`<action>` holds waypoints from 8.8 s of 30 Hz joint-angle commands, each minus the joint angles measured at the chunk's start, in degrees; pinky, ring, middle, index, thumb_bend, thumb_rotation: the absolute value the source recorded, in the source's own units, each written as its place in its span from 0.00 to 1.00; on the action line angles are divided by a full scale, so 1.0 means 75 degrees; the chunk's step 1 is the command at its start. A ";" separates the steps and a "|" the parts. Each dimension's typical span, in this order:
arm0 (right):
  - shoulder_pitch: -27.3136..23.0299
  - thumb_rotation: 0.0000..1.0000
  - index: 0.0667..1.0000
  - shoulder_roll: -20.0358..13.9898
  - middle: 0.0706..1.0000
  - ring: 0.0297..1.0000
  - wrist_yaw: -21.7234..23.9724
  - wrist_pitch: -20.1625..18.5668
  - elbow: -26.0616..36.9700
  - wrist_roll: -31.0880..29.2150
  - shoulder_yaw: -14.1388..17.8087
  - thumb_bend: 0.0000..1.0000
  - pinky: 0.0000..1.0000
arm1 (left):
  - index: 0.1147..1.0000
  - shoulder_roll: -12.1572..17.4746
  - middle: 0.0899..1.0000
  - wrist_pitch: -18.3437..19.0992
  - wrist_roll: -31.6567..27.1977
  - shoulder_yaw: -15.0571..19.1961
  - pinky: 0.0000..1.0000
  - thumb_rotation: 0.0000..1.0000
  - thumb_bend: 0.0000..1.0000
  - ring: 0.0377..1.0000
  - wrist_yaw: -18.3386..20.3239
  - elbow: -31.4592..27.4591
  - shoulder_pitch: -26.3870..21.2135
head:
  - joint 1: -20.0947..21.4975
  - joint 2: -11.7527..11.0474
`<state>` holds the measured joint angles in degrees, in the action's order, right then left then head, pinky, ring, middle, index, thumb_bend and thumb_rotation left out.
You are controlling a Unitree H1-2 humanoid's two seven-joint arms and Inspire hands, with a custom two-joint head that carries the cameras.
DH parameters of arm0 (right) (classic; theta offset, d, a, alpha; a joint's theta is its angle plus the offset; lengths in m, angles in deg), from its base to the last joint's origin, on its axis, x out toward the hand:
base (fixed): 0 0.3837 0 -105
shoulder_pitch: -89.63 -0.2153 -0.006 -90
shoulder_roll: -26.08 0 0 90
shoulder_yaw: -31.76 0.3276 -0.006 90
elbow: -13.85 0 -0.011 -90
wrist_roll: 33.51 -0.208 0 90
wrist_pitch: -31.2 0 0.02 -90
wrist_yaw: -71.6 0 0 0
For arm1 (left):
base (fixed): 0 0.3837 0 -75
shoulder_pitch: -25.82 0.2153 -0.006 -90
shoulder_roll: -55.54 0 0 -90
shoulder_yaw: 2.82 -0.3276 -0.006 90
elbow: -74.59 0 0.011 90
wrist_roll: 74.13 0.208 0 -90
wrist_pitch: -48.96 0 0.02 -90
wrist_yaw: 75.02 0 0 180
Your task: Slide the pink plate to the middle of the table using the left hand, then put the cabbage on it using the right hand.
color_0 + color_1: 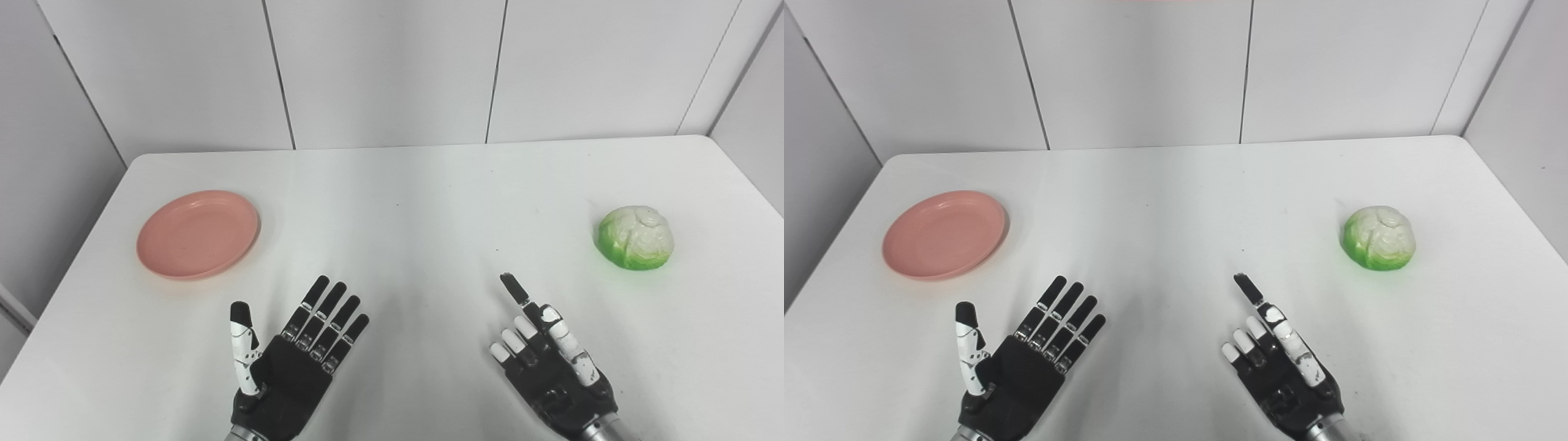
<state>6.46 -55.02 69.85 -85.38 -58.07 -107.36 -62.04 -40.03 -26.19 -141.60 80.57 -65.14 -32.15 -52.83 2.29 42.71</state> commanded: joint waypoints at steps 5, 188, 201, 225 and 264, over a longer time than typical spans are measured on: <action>-0.0056 0.00 0.67 0.0035 0.25 0.13 0.0343 0.1702 0.0491 0.3974 -0.0395 0.60 0.10 | 0.95 -0.0598 0.97 -0.1612 0.3267 -0.0042 0.97 0.77 1.00 0.97 0.0087 -0.0416 0.0069 | 0.0033 -0.0019; -0.0119 0.64 0.86 0.0381 0.80 0.76 0.0802 0.6863 -0.3164 0.9528 0.0185 0.70 0.65 | 0.82 0.1751 0.83 -0.3668 0.6204 0.3234 0.74 0.91 0.94 0.83 0.0299 0.9567 -0.6584 | -0.1472 -0.2537; -0.0072 0.60 0.85 0.0400 0.80 0.75 0.0792 0.6816 -0.3049 0.9596 0.0092 0.70 0.65 | 0.81 0.1179 0.80 -0.3167 0.6221 0.3025 0.73 0.91 0.92 0.81 0.0470 0.8163 -0.6080 | -0.1157 -0.2476; 0.0071 0.50 0.82 0.0528 0.78 0.71 0.0727 0.6458 -0.2521 0.9700 -0.0252 0.74 0.61 | 0.82 -0.0561 0.84 -0.2012 0.6852 0.2200 0.83 0.90 0.92 0.85 -0.0388 0.5775 -0.5222 | -0.0250 -0.1947; -0.0010 0.44 0.86 0.1345 0.86 0.77 -0.0970 0.5712 -0.2143 1.1189 -0.1700 0.62 0.67 | 0.84 -0.1777 0.89 -0.1639 0.6914 0.1902 0.98 0.92 0.91 0.91 -0.1016 0.4844 -0.4715 | 0.2612 -0.1759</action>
<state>5.29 -50.45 62.96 -41.57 -74.18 -23.33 -74.79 -52.74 -39.46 -89.27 95.00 -72.46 5.06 -86.79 21.89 29.44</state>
